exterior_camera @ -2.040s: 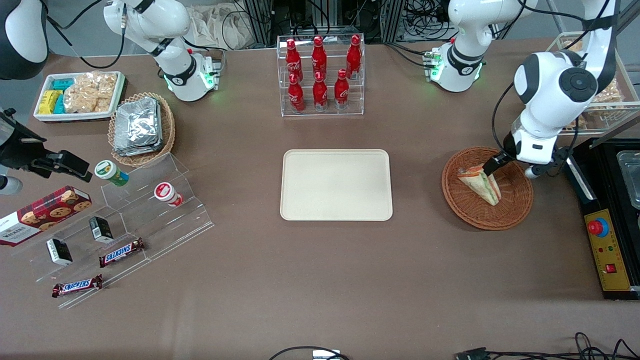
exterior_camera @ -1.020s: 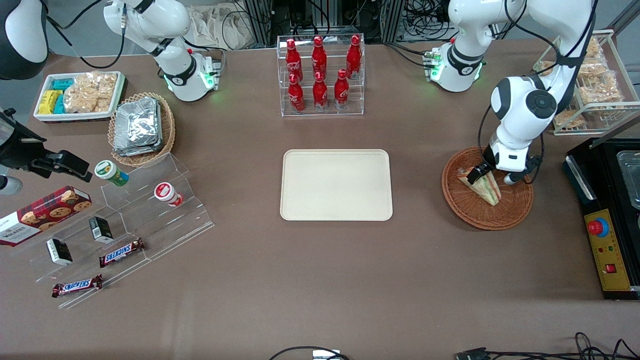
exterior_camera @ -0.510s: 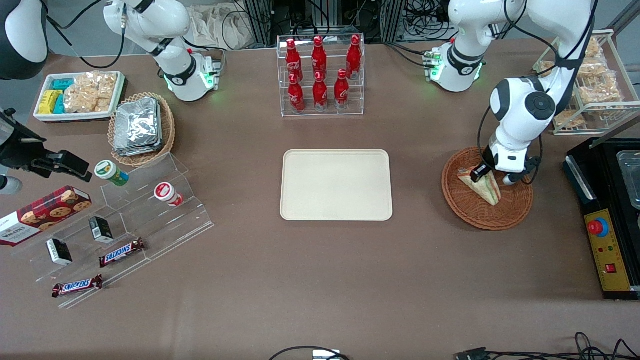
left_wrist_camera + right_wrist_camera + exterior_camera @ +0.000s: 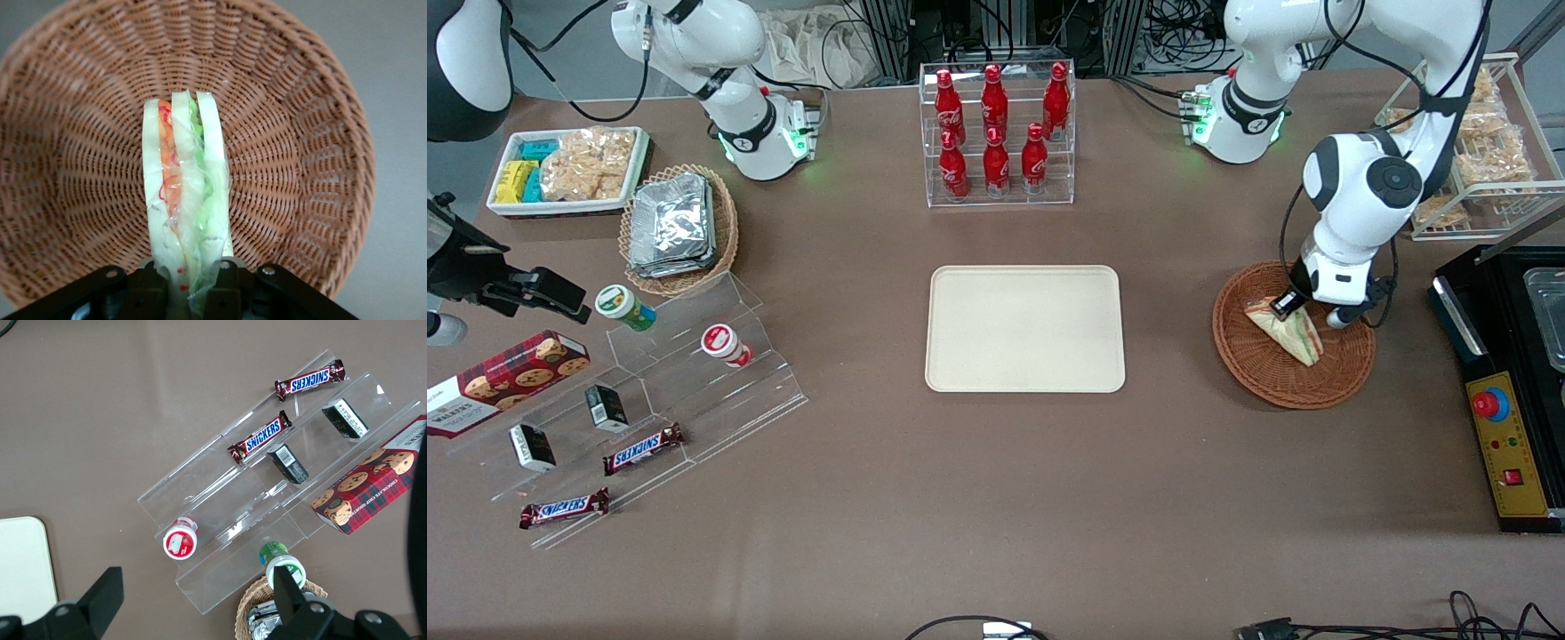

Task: Place sandwich from basket to tray
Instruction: 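Lift the sandwich out of the basket with the left gripper, then carry the held sandwich over the cream tray, then lower the sandwich onto the tray and open the left gripper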

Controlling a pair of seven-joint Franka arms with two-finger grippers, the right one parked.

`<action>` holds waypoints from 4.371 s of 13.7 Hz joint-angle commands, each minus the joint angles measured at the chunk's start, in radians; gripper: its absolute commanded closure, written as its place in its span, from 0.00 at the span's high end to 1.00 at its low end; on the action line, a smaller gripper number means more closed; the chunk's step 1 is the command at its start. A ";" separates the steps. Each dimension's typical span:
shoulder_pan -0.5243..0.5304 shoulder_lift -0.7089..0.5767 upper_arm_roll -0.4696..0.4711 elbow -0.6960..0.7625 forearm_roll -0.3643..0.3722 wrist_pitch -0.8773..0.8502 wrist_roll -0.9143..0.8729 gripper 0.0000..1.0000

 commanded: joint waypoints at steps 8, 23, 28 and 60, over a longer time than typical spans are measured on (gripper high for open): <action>-0.007 -0.124 -0.111 0.263 0.003 -0.449 0.160 0.01; -0.009 -0.005 -0.424 0.496 -0.014 -0.569 0.317 0.00; -0.009 0.035 -0.535 0.495 -0.014 -0.525 0.286 0.02; -0.062 0.528 -0.654 0.506 0.634 -0.298 -0.389 1.00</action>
